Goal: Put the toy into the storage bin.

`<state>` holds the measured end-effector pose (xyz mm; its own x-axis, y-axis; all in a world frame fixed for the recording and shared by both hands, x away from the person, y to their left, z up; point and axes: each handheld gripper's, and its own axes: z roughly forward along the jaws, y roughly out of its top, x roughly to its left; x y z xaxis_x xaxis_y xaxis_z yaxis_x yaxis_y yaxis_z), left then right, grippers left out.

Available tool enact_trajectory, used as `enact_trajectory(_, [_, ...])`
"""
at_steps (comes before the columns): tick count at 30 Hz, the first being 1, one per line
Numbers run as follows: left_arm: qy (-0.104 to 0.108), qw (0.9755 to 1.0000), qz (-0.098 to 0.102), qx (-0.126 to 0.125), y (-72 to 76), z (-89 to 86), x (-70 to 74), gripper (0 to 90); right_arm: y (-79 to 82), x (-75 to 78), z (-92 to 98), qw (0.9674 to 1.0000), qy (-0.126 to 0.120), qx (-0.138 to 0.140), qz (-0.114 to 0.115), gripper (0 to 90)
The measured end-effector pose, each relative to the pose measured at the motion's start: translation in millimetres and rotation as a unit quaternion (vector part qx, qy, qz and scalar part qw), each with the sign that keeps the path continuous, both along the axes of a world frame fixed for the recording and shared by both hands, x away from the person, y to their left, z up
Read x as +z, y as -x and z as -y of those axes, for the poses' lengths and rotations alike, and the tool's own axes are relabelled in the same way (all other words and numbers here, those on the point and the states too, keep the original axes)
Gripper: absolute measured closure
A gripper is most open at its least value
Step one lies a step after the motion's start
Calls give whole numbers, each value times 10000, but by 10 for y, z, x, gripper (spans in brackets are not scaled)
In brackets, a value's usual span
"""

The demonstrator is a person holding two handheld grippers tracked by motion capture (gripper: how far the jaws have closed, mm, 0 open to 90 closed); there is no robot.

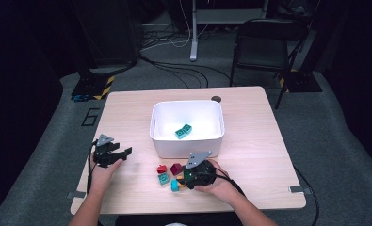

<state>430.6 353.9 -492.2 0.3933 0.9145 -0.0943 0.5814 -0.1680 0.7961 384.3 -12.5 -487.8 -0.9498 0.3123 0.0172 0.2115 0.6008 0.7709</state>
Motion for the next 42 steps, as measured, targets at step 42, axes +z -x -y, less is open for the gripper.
enact_trajectory(42, [16,10000,-41,-7,-2,-5,-2,341,54,-166,-114,9988,378,259,-173,565])
